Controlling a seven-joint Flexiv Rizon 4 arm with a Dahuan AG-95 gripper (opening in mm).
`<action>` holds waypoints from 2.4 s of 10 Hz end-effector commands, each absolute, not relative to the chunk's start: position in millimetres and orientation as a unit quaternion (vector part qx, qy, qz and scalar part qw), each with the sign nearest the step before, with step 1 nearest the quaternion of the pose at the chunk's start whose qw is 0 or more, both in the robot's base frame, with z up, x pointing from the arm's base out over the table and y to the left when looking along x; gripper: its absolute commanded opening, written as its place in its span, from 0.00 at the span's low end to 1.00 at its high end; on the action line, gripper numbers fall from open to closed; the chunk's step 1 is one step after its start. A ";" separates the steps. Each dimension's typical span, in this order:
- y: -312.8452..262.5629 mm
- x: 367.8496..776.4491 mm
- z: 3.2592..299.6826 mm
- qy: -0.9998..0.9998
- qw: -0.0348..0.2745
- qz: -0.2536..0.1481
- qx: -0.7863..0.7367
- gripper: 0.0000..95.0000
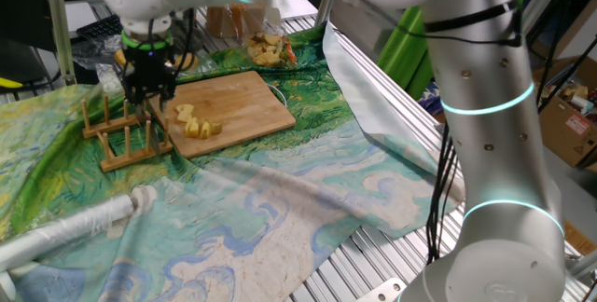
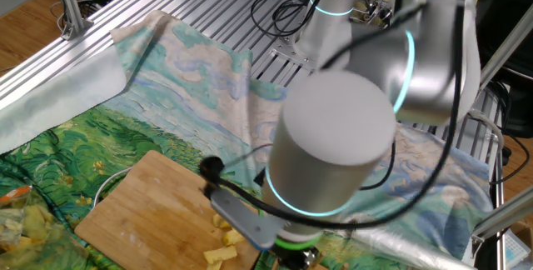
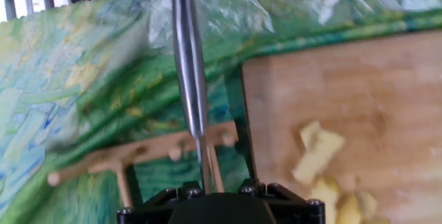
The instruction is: Chop the potatoes
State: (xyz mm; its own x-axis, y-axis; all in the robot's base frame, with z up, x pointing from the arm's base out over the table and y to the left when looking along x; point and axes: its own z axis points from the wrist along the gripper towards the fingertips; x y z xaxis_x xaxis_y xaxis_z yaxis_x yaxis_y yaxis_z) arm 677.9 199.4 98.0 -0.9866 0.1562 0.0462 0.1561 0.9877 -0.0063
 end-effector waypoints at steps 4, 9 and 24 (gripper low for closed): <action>147.6 664.5 121.2 -0.997 0.023 -0.012 -0.075 0.20; 92.5 675.5 95.0 -0.999 0.009 -0.016 -0.031 0.20; 45.6 674.6 66.1 -1.000 0.017 -0.012 0.022 0.00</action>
